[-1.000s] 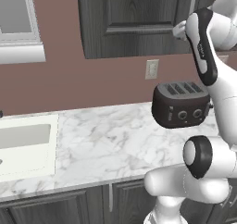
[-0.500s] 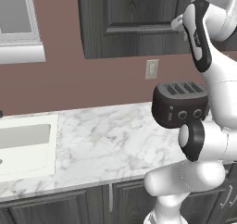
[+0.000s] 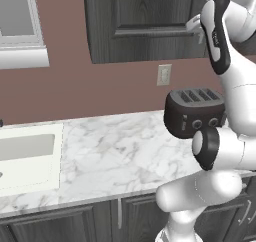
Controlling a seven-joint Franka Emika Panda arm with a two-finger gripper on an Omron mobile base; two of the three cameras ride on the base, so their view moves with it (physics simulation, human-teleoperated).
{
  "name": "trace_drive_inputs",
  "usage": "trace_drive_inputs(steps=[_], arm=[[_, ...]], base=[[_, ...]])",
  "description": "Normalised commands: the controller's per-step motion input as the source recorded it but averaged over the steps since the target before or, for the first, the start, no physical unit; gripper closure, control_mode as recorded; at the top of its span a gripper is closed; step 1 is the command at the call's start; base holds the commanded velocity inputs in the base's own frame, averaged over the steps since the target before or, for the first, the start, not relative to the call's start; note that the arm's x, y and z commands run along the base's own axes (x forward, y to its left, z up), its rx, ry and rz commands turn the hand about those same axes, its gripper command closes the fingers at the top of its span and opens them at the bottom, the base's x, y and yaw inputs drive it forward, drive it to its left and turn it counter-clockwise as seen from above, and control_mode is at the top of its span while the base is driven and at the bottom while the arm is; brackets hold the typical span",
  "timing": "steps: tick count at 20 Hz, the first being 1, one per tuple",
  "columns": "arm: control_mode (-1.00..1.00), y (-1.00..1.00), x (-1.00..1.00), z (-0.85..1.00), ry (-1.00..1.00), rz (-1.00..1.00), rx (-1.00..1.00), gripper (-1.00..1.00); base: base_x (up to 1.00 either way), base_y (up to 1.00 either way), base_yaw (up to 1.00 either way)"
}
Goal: Open the cabinet, pick the kettle from the cabinet, and place it in the sink.
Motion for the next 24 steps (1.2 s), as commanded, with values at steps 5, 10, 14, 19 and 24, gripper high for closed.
trace_drive_inputs(steps=[5,10,14,19,24], arm=[[-1.00,-0.06,0.30,0.00,-0.09,0.03,0.10,-1.00],[-1.00,-0.03,0.16,0.00,-0.14,0.02,0.08,-1.00],[-1.00,0.00,0.17,0.09,-0.04,0.01,0.10,-1.00],[-1.00,0.00,0.18,0.25,0.00,0.03,0.04,-1.00],[-1.00,0.00,0.18,0.33,0.00,0.03,0.00,-1.00]], base=[[0.00,0.00,0.00],[0.00,0.00,0.00],[0.00,0.00,0.00],[0.00,0.00,0.00],[0.00,0.00,0.00]])
